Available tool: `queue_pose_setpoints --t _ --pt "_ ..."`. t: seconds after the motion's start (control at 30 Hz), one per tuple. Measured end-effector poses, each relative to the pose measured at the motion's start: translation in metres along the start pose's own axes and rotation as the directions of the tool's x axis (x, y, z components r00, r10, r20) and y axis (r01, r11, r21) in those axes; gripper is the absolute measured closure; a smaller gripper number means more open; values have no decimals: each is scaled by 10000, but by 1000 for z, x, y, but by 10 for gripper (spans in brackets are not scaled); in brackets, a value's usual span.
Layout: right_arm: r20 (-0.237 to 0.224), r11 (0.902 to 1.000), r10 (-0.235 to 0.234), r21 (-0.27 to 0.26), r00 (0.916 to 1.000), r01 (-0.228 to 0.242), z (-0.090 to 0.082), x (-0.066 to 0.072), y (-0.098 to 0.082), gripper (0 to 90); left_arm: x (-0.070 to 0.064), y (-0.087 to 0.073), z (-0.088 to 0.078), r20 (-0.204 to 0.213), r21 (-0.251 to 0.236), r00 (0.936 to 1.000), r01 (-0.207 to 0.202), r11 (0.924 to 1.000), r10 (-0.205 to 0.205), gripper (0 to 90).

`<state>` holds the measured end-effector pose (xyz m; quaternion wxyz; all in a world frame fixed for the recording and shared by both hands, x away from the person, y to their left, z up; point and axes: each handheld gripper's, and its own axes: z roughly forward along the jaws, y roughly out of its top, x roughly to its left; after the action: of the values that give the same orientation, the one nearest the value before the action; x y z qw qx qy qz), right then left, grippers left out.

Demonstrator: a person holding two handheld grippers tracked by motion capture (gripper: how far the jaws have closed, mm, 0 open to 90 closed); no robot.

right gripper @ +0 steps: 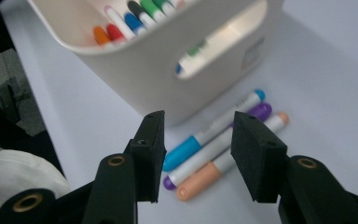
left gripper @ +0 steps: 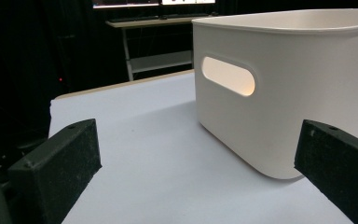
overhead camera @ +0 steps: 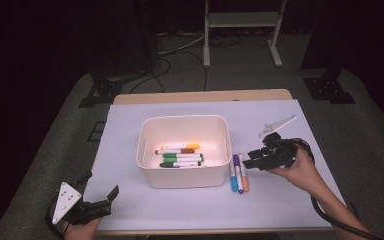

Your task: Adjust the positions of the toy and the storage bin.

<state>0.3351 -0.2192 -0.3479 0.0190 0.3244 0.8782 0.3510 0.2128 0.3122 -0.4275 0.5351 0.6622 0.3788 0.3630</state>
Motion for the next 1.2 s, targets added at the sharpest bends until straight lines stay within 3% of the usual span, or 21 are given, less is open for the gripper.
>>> queue_pose_setpoints --t 0.27,0.63,1.0,1.2 --pt "401 9954 915 255 9950 -926 36 -16 -31 524 0 0 0 0 -11 10000 15 10000 -15 0" --pt "1331 9913 1221 326 9835 -1275 68 -23 -38 522 1 0 -1 -7 -32 10000 32 10000 -32 0" --pt "2429 9865 1378 531 9602 -1550 66 -30 -54 594 1 0 -1 18 -37 10000 31 10000 -31 0" --pt "3179 9856 1363 525 9383 -1610 57 -33 -64 699 0 0 -1 10 -37 10000 47 10000 -47 0"
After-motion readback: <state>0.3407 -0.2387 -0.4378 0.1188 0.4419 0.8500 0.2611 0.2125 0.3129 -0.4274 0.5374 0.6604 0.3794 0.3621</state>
